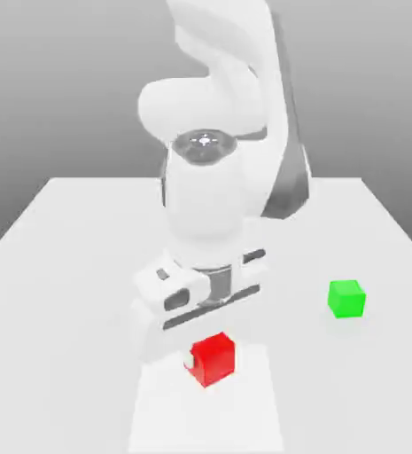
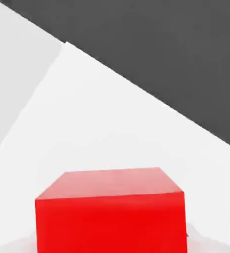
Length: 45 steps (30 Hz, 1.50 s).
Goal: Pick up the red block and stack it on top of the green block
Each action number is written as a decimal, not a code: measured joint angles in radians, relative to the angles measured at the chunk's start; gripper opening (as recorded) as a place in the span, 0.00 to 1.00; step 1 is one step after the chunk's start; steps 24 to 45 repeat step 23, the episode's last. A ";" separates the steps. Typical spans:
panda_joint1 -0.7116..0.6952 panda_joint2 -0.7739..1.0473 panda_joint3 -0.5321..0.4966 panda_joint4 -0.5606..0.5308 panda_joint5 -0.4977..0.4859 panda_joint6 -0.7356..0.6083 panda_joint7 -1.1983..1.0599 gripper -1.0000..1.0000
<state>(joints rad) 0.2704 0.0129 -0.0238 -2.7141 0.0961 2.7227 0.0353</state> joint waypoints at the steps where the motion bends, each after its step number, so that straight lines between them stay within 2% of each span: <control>1: 0.063 -0.026 0.017 -0.020 0.012 -0.005 -0.048 0.00; 12: 0.461 -0.264 0.206 -0.224 0.033 -0.036 -0.458 0.00; 19: 0.467 -0.054 0.244 -0.236 -0.070 0.185 -0.433 0.00; 20: 0.469 -0.025 0.238 -0.235 -0.093 0.213 -0.417 1.00; 45: 0.463 -0.025 0.238 -0.235 -0.093 0.213 -0.417 1.00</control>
